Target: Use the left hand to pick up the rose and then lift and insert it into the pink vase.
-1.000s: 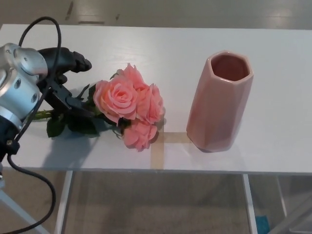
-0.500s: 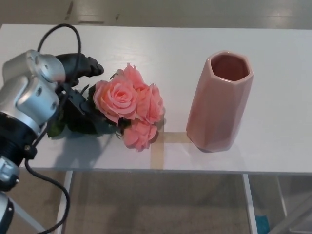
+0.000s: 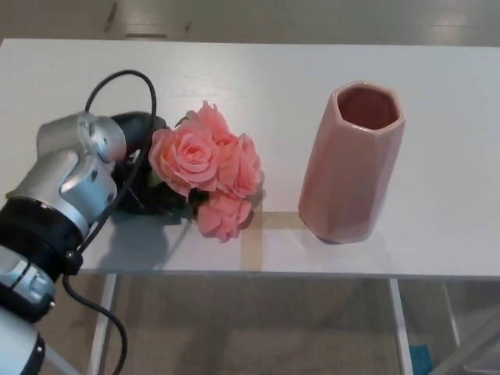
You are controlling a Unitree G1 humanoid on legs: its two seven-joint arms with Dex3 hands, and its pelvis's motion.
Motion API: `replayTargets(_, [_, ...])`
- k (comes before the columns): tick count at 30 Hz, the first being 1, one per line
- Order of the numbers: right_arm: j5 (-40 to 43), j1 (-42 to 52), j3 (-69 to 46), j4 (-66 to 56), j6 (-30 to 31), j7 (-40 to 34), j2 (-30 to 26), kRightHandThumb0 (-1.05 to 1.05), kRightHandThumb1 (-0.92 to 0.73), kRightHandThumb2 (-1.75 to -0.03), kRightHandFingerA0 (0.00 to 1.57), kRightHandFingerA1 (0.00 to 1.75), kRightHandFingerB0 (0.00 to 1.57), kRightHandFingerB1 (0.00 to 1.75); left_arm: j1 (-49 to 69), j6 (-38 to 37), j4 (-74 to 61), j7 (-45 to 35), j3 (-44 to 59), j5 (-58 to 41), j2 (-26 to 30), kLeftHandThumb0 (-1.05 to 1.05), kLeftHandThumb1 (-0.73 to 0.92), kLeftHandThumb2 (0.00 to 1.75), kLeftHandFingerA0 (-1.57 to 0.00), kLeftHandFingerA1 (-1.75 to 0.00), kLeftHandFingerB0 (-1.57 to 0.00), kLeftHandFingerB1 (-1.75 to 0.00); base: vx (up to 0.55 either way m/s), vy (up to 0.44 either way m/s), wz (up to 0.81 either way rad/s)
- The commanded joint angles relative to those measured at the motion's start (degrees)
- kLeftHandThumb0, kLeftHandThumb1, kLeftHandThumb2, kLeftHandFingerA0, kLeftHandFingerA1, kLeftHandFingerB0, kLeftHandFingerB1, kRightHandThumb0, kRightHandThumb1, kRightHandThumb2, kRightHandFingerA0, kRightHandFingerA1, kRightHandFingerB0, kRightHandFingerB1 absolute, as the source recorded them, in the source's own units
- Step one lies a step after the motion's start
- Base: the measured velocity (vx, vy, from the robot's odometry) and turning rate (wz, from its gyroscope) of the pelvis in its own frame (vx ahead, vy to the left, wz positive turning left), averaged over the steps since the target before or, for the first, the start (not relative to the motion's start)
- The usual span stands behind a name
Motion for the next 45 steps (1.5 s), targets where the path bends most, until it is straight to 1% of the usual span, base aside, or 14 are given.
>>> replayTargets(1, [1.01, 0.42, -0.57, 0.0, 0.03, 0.81, 0.23, -0.19, -0.58, -0.57, 0.56, 0.47, 0.46, 0.42, 1.54, -5.72, 4.69, 3.88, -0.48, 2.43, -1.47, -0.38, 0.51, 0.55, -0.37, -0.36, 0.0, -0.19, 0.0, 0.0, 0.0])
replayTargets(2, [1.03, 0.4, -0.63, -0.02, 0.07, 0.85, 0.27, -0.19, -0.58, -0.57, 0.56, 0.47, 0.46, 0.42, 1.56, -6.26, 5.24, 4.23, -0.33, 2.45, -1.66, -0.38, 0.51, 0.55, -0.37, -0.36, 0.0, -0.19, 0.0, 0.0, 0.0])
replayTargets(3, [1.07, 0.26, -0.71, 0.06, 0.2, 0.95, 0.31, -0.19, -0.58, -0.57, 0.56, 0.47, 0.46, 0.42, 2.2, -6.99, 5.33, 6.39, -0.78, 3.42, -2.11, -0.24, 0.63, 0.59, -0.96, -0.7, -0.19, -0.28, 0.0, 0.0, 0.0])
replayTargets(4, [1.11, 0.22, -0.79, 0.04, 0.27, 1.02, 0.34, -0.19, -0.59, -0.57, 0.56, 0.47, 0.46, 0.42, 2.69, -7.18, 4.98, 7.72, -1.09, 4.22, -2.34, -0.22, 0.67, 0.6, -1.08, -0.87, -0.32, -0.32, 0.0, 0.0, 0.0])
replayTargets(7, [1.12, 0.3, -0.81, -0.7, 0.56, 1.1, 0.48, -0.19, -0.59, -0.57, 0.56, 0.47, 0.46, 0.42, 3.94, -6.8, 2.74, 10.67, -1.83, 6.56, -2.55, -0.19, 0.7, 0.61, -1.08, -1.2, -0.49, -0.4, 0.0, 0.0, 0.0])
replayTargets(8, [1.13, 0.45, -0.8, -0.99, 0.54, 1.13, 0.47, -0.19, -0.59, -0.57, 0.56, 0.47, 0.46, 0.42, 4.75, -6.83, 1.53, 12.21, -2.03, 7.48, -2.7, -0.18, 0.7, 0.61, -0.93, -1.3, -0.51, -0.42, 0.0, 0.0, 0.0])
replayTargets(10, [1.14, 0.5, -0.8, -1.11, 0.59, 1.15, 0.47, -0.19, -0.59, -0.57, 0.56, 0.47, 0.46, 0.42, 4.98, -6.86, 1.28, 12.46, -1.88, 7.78, -2.75, -0.18, 0.7, 0.61, -0.93, -1.3, -0.51, -0.42, 0.0, 0.0, 0.0])
replayTargets(11, [1.24, 0.43, -0.87, -1.21, 0.67, 1.27, 0.45, -0.19, -0.6, -0.57, 0.56, 0.47, 0.46, 0.42, 5.53, -7.15, 0.46, 13.54, -1.07, 7.49, -3.01, -0.16, 0.72, 0.61, -0.69, -1.19, -0.5, -0.41, 0.0, 0.0, 0.0])
replayTargets(21, [1.25, 0.02, -0.95, -1.25, 1.04, 1.41, 0.4, -0.2, -0.61, -0.57, 0.56, 0.47, 0.48, 0.43, 6.19, -7.49, -0.55, 15.96, 2.14, 7.32, -4.57, -0.21, 0.72, 0.62, -0.74, -1.05, -0.51, -0.4, 0.0, 0.0, 0.0])
replayTargets(25, [1.38, -0.49, -1.04, -1.04, 1.59, 1.74, 0.32, -0.2, -0.62, -0.58, 0.56, 0.46, 0.48, 0.43, 6.11, -9.51, 0.65, 17.85, 3.79, 6.54, -4.83, -0.23, 0.72, 0.62, -0.69, -1.2, -0.53, -0.4, 0.0, 0.0, 0.0])
replayTargets(26, [1.37, -0.37, -1.0, -1.38, 1.85, 1.77, 0.34, -0.21, -0.62, -0.58, 0.55, 0.46, 0.48, 0.43, 6.06, -9.81, 0.68, 18.21, 5.18, 5.44, -4.9, -0.23, 0.75, 0.63, -0.85, -0.8, -0.47, -0.39, 0.0, 0.0, 0.0])
replayTargets(32, [1.38, -0.45, -0.97, -1.38, 2.06, 2.22, 0.24, -0.23, -0.63, -0.59, 0.54, 0.46, 0.47, 0.43, 5.34, -11.78, 1.31, 21.08, 11.27, 2.56, -5.34, -0.24, 0.79, 0.65, -0.86, -0.77, -0.48, -0.39, 0.0, 0.0, 0.0])
replayTargets(41, [1.47, -0.71, -1.13, -1.04, 2.19, 2.88, 0.14, -0.23, -0.63, -0.59, 0.54, 0.47, 0.48, 0.43, 0.48, -15.57, -0.27, 24.17, 19.71, 1.07, -3.29, -0.28, 0.78, 0.64, -0.75, -1.29, -0.56, -0.42, 0.0, 0.0, 0.0])
replayTargets(45, [1.39, -0.7, -1.11, -0.75, 2.13, 2.9, 0.13, -0.23, -0.63, -0.59, 0.54, 0.47, 0.48, 0.43, -2.96, -17.4, -1.6, 23.92, 21.49, 0.62, -1.78, -0.27, 0.79, 0.63, -0.79, -1.18, -0.61, -0.43, 0.0, 0.0, 0.0])
